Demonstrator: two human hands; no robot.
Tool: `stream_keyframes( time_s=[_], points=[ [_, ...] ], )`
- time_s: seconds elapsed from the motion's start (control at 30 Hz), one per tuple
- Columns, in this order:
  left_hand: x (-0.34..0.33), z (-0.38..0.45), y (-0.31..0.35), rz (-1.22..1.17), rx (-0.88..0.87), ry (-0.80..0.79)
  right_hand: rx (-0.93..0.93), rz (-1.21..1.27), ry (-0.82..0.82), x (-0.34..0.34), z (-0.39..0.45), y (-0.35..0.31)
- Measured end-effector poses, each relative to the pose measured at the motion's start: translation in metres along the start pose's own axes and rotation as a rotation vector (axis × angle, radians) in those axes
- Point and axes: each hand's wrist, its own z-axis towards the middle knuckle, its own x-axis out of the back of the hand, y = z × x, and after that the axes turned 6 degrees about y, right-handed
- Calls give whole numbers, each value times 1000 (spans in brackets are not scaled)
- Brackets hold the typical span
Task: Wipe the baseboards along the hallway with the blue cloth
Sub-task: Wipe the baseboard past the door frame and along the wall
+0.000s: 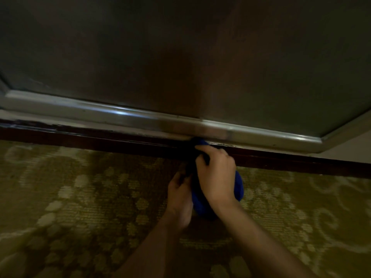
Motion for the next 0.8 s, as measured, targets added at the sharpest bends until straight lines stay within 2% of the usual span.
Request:
stream_keyframes(
  time_s=[0.1,0.17,0.23,0.3,0.47,0.53,0.6,0.67,0.73,0.8],
  points=[
    [0,-2,3,-20,48,4,18,3,65,-12,-13,-18],
    [0,-2,7,-125,126,42,99,-6,26,-19,-17,-29],
    [0,-5,10,-111,106,49,106,13,-61,-16,-8,-28],
    [-1,-8,13,-67,78,40,20,87,-128,-5,2,-17],
    [6,-3,20,-105,48,177,-290,289,87,14,5,4],
    [19,-6,33,-87,-12,224,-238,282,72,4,-2,-5],
    [36,-10,47,-17,-97,266,-87,272,-53,-14,-8,-22],
    [49,-17,61,-43,-112,289,44,248,-189,-25,-9,-38],
    [61,-21,68,-73,-88,280,34,266,-224,-25,-5,-46],
    [70,-26,72,-91,-42,248,-76,305,-143,-19,-4,-40]
  ],
)
